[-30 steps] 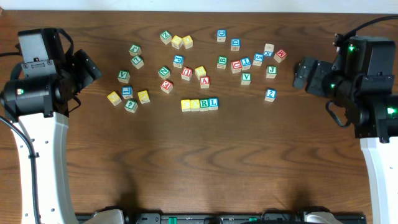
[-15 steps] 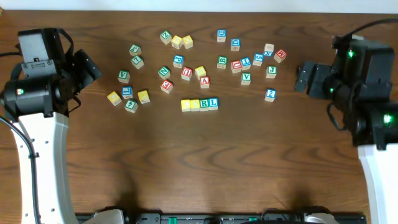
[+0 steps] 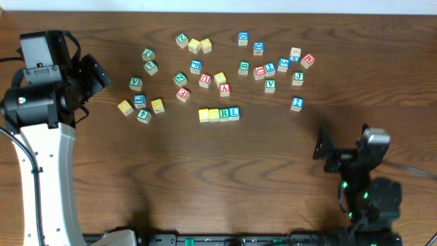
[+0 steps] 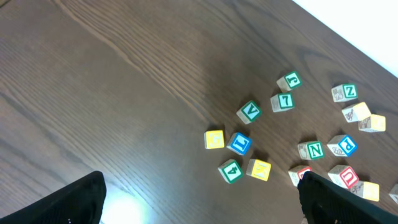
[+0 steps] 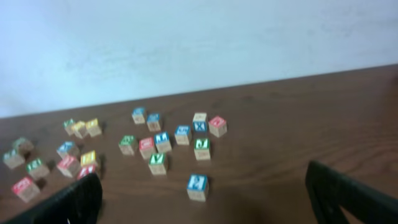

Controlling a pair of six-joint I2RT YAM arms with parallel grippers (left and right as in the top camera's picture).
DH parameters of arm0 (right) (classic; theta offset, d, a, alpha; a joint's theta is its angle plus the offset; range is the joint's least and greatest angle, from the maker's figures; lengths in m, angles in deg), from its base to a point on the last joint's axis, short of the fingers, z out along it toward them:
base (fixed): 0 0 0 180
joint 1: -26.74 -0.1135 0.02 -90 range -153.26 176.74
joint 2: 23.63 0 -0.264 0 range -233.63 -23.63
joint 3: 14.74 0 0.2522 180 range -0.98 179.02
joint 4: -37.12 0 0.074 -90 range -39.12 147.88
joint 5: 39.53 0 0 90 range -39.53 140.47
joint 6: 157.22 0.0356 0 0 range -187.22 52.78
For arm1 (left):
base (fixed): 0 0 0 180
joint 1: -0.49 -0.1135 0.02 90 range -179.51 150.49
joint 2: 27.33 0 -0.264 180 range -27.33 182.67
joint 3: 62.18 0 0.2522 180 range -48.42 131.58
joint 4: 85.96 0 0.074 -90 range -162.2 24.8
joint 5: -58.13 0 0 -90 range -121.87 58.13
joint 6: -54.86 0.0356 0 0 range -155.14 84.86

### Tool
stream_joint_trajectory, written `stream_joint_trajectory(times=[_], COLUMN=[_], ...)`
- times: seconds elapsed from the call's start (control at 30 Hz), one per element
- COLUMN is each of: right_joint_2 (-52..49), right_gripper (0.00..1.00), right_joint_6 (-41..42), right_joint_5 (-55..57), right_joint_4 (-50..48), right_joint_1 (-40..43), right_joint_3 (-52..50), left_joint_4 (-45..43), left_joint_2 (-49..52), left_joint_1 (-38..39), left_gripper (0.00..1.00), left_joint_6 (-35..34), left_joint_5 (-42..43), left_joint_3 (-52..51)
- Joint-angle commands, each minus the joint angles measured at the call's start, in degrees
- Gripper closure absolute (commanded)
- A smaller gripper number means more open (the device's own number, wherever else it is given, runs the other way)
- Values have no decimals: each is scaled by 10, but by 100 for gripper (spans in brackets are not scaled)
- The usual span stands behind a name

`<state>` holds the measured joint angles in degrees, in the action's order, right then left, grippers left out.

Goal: Spell out CORL

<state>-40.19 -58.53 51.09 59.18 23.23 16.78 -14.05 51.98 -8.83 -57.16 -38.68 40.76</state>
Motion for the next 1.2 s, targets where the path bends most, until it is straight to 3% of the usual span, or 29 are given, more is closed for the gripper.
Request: stream_joint_trajectory(times=[0.0, 0.2, 1.17], right_joint_2=[74, 139, 158], right_gripper=[1, 1, 1], right_joint_6=[-6, -5, -6], right_joint_5=[-3, -8, -10], right_joint_4=[-24, -45, -40], right_joint_1=[4, 3, -1], right_joint_3=[-84, -175, -175], left_joint_4=[1, 1, 0], left_joint_2=[1, 1, -28], left_joint_1=[-2, -2, 0], left_gripper=[2, 2, 3], left_joint_6=[8, 8, 12], left_joint_5=[-8, -8, -21], left_joint_3=[8, 8, 5])
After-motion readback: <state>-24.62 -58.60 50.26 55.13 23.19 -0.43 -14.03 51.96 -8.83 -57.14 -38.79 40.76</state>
